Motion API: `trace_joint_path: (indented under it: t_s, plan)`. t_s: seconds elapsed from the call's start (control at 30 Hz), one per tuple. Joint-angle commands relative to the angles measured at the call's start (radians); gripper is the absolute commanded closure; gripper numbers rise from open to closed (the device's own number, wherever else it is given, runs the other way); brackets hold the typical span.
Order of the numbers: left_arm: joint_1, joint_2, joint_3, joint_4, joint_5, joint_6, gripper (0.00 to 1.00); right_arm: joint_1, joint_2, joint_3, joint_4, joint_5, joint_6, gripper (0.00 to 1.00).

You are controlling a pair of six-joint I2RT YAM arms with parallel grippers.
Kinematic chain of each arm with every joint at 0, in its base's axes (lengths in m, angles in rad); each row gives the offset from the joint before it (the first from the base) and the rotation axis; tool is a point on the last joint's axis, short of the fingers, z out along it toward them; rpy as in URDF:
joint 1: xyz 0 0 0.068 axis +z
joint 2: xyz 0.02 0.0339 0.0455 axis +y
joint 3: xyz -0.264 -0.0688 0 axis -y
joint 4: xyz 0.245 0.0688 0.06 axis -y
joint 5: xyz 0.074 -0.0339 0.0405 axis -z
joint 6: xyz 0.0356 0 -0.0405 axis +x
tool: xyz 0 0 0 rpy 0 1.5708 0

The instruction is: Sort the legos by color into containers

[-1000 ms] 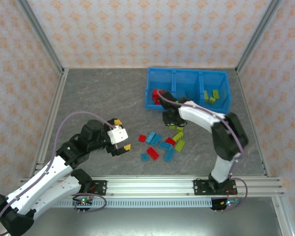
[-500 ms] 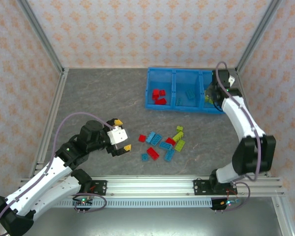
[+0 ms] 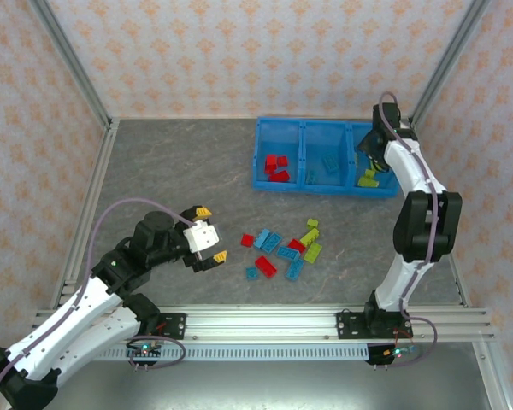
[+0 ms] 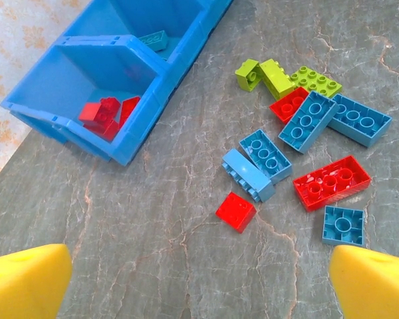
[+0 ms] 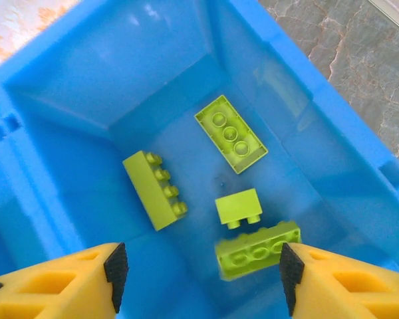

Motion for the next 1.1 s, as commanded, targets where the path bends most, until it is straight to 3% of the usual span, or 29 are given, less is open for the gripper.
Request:
trace_joint_path:
  t_s: [0.0, 0.1, 0.3, 0.5, 0.7, 0.87, 1.07]
  plan:
    - [-0.003, 0.008, -0.009, 0.040, -0.010, -0.014, 0.00, 0.002, -0.185, -0.093, -0.024, -0.084, 0.063, 0.36]
    - [-0.002, 0.023, -0.007, 0.042, 0.000, -0.018, 0.00, 0.042, -0.330, -0.269, -0.003, -0.181, 0.093, 0.34]
    - [-0.002, 0.066, 0.001, 0.043, 0.038, -0.018, 0.00, 0.259, -0.488, -0.483, -0.094, -0.213, 0.087, 0.31]
    - [-0.002, 0.116, 0.012, 0.053, 0.065, -0.018, 0.00, 0.456, -0.401, -0.542, -0.090, -0.228, 0.089, 0.22]
    - [-0.002, 0.136, 0.023, 0.023, 0.048, -0.005, 0.00, 0.486, -0.232, -0.497, -0.058, -0.171, 0.049, 0.23]
    - [-0.003, 0.108, 0.018, 0.013, 0.008, 0.007, 0.00, 0.487, -0.121, -0.506, -0.009, -0.172, 0.062, 0.32]
    - [-0.002, 0.099, 0.011, 0.021, 0.010, 0.009, 0.00, 0.487, -0.138, -0.525, 0.016, -0.115, 0.068, 0.60]
